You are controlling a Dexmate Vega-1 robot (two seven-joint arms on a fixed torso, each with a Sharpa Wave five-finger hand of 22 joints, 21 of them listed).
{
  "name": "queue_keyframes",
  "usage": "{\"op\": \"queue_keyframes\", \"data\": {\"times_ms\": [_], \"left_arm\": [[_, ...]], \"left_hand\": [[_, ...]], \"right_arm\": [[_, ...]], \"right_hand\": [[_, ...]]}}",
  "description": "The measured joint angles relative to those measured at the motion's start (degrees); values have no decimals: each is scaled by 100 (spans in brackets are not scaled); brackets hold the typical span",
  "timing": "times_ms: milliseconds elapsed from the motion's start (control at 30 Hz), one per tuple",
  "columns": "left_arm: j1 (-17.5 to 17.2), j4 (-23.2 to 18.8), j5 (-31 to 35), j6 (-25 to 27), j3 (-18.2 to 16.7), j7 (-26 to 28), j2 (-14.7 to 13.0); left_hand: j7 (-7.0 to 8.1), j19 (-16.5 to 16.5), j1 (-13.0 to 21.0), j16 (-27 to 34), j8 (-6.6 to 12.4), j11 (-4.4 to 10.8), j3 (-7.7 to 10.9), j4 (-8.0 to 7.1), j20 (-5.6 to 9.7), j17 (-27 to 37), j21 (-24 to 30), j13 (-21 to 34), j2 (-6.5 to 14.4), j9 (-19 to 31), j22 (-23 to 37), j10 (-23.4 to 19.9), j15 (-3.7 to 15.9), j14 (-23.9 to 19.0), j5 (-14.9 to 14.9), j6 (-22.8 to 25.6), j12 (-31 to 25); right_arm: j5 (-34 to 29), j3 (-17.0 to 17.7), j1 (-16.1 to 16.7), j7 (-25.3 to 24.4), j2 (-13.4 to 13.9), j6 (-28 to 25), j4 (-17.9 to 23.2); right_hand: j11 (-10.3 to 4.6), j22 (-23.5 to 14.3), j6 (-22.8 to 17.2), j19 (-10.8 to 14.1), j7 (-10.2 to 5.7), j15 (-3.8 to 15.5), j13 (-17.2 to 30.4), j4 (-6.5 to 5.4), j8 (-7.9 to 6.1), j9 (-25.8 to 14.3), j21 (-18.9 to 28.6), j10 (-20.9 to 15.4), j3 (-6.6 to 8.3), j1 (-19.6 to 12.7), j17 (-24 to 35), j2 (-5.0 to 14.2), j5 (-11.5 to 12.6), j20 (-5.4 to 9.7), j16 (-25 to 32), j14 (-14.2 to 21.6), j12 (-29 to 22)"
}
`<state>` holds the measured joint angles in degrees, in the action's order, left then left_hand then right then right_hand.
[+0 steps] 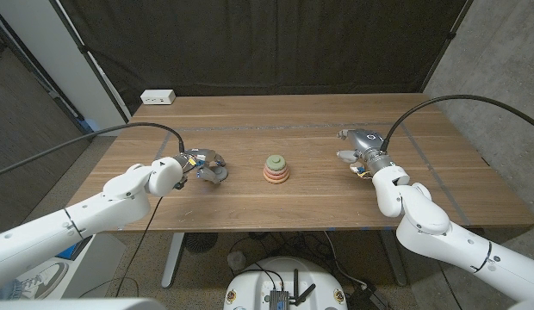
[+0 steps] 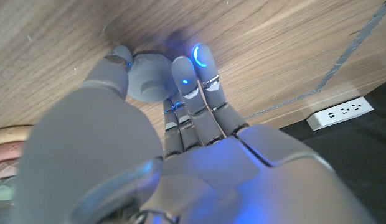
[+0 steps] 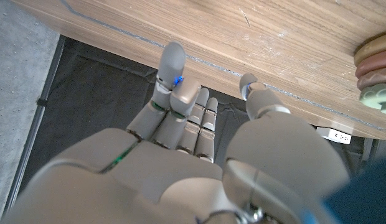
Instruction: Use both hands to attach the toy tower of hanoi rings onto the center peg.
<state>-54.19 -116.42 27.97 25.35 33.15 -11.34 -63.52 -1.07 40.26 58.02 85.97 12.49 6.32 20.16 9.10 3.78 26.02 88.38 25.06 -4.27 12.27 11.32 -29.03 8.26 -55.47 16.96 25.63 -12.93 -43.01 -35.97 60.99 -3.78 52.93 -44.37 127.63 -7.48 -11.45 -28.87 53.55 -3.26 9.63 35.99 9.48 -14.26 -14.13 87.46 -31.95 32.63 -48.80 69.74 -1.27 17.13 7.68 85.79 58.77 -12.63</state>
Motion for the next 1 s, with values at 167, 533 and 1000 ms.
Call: {"op": "queue_keyframes", "data": {"times_ms": [167,533,1000], "left_arm": [[-15,1,-40,16,0,29,1],[-154,-71,-164,121,-64,169,-22],[-237,-172,-258,202,-131,316,-58]], "left_hand": [[41,83,99,46,129,27,0,0,0,0,21,32,99,14,0,-350,23,-84,0,361,-144],[44,163,220,156,260,-49,31,33,42,147,27,149,218,139,0,-665,95,-258,-12,762,-345],[102,257,423,178,351,-101,56,56,71,354,27,151,269,267,0,-733,135,-361,-23,967,-410]], "right_arm": [[-9,-6,1,4,0,-2,6],[-17,-7,2,2,-19,27,-4],[-5,-8,-8,-41,-47,57,-27]], "right_hand": [[21,0,0,0,0,0,0,0,0,0,0,-21,0,1,10,1,0,0,0,0,0],[21,-1,0,0,0,0,-1,0,0,0,0,-20,0,54,0,54,0,0,0,0,46],[21,-1,1,0,0,0,-1,1,0,0,0,-20,1,54,0,54,0,0,0,0,48]]}}
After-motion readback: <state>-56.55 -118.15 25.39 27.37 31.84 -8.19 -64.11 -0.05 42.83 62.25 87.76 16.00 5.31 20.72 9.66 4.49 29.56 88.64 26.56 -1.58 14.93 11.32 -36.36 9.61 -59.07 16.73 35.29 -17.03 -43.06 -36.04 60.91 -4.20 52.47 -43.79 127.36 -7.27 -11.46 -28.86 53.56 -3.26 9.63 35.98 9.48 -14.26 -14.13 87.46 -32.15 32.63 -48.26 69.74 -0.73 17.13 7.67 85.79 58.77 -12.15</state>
